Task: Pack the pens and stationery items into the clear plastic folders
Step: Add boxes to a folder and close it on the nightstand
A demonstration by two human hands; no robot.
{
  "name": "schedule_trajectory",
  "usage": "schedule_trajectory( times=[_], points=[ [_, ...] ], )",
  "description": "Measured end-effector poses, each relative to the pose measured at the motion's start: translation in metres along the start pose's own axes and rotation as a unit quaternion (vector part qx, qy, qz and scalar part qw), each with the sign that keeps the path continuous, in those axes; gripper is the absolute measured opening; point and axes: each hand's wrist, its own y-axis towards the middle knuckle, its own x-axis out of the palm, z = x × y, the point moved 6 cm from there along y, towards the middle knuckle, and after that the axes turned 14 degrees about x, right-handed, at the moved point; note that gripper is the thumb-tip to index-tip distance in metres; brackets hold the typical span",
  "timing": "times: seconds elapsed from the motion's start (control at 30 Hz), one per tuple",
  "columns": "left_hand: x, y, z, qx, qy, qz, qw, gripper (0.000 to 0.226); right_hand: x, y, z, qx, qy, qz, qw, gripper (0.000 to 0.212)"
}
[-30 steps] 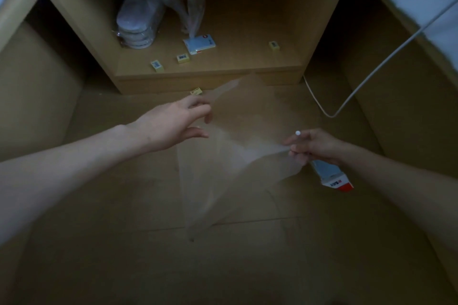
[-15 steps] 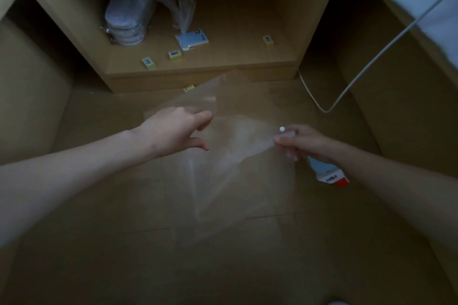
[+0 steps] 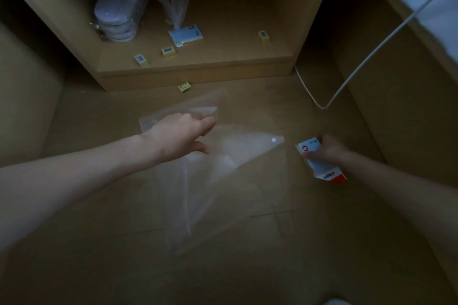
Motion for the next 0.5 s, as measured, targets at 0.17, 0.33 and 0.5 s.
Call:
schedule_trajectory(
  times=[0.17, 0.33, 0.5],
  points=[
    [0.005, 0.012, 0.004, 0.008, 0.004, -0.02, 1.0, 0.039, 0.007, -0.013, -0.009, -0.036, -0.006, 0.061, 0.998, 0.079],
    [0.007, 0.015, 0.004, 0.011, 0.01, -0.016, 1.0, 0.04, 0.01, -0.018, -0.018, 0.021, 0.048, -0.012, 0.999, 0.058],
    [0.006, 0.012, 0.004, 0.011, 0.004, -0.007, 1.0, 0.039, -0.022, -0.031, -0.046, 0.017, 0.291, -0.031, 0.956, 0.048]
  ],
)
